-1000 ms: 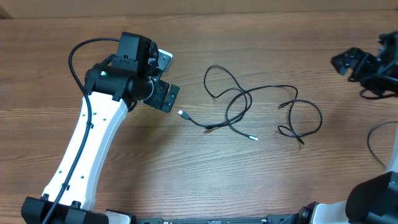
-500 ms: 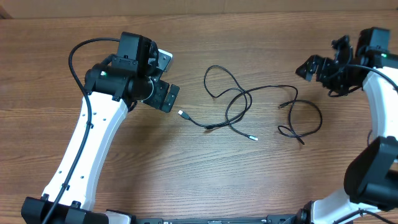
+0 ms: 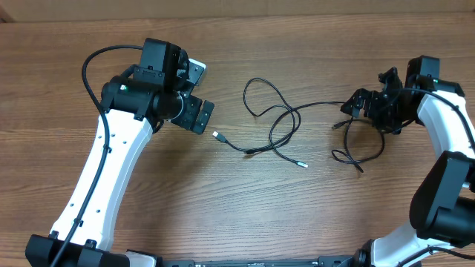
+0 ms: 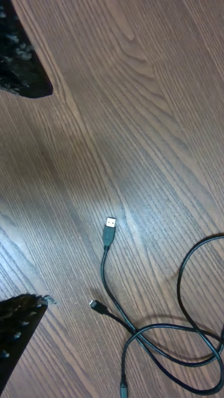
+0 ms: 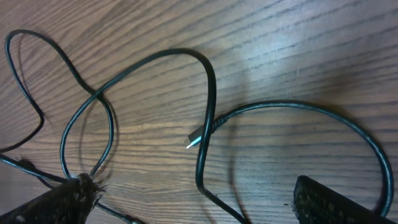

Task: Untangle cables
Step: 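Grasp a black cable strand in the pile with the right gripper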

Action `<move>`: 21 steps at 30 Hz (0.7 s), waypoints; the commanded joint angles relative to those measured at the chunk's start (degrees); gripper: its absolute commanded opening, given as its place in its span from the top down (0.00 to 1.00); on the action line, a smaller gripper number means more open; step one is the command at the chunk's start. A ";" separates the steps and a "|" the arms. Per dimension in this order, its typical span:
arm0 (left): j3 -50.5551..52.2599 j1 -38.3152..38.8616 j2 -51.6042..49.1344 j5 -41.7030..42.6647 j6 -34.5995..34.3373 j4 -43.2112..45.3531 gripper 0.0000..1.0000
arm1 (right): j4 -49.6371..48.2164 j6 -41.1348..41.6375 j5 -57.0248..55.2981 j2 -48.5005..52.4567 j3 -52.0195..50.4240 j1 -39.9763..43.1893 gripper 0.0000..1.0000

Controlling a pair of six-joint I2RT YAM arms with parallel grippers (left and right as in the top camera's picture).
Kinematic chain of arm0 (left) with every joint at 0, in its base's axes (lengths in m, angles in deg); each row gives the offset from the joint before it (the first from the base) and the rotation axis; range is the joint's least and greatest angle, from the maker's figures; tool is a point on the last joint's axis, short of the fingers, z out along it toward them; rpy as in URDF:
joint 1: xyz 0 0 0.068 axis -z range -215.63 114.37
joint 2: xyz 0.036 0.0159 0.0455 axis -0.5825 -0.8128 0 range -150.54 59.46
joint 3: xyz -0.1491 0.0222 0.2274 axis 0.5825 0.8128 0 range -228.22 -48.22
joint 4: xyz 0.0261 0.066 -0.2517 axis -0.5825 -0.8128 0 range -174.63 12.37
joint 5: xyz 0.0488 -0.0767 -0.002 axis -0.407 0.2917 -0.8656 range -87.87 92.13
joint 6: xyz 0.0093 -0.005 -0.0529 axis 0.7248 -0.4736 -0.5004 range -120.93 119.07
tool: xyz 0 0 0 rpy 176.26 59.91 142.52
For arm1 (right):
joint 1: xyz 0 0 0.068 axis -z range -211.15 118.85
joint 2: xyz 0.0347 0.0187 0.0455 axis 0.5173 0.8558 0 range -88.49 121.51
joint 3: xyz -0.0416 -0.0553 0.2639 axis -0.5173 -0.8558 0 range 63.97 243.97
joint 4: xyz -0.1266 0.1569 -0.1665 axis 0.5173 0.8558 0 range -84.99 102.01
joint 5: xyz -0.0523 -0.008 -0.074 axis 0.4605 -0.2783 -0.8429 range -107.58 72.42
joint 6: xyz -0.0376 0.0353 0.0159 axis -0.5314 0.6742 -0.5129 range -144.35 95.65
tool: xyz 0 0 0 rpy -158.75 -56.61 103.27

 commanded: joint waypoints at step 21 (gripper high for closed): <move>-0.61 -0.07 -0.09 0.83 1.07 0.02 0.01 | -3.67 -0.31 -2.51 -0.20 -4.17 -5.64 0.00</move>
